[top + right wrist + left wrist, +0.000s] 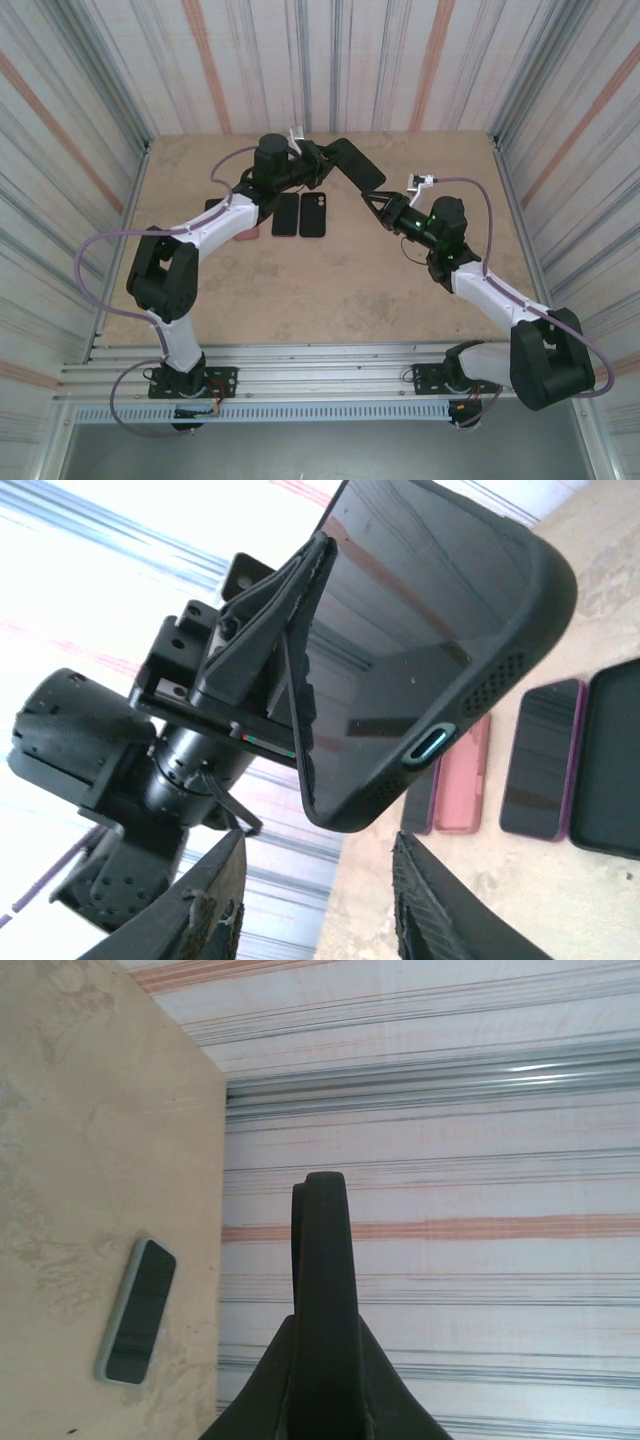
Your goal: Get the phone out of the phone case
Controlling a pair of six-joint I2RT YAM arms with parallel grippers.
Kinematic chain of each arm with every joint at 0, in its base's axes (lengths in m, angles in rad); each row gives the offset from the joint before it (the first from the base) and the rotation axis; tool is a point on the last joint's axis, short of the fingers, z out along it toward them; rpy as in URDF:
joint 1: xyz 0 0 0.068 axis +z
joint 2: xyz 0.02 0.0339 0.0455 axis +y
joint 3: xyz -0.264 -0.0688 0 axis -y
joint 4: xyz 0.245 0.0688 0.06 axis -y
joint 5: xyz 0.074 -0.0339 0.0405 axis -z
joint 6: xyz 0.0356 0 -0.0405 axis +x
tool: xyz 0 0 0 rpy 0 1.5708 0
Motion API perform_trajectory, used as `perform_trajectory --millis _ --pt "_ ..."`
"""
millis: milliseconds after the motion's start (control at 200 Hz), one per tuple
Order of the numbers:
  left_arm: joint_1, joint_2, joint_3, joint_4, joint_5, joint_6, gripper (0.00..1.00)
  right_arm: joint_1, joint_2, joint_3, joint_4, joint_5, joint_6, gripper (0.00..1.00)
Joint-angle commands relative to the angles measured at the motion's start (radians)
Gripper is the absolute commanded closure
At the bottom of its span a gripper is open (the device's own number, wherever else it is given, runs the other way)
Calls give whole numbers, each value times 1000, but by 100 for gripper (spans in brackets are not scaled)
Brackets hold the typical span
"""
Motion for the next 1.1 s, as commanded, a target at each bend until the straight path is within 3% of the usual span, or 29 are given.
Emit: perform_trajectory --millis 0,491,837,1097 --pt "6 -73 -12 169 29 -110 91 18 -40 -25 69 48 69 63" --pt "-13 -122 -59 216 42 -135 92 30 -80 -30 132 89 112 70" --pt "-24 -132 -61 220 40 -145 92 38 -19 0 205 52 127 79" --pt "-26 -146 -77 216 37 -154 94 48 -4 2 220 33 116 79"
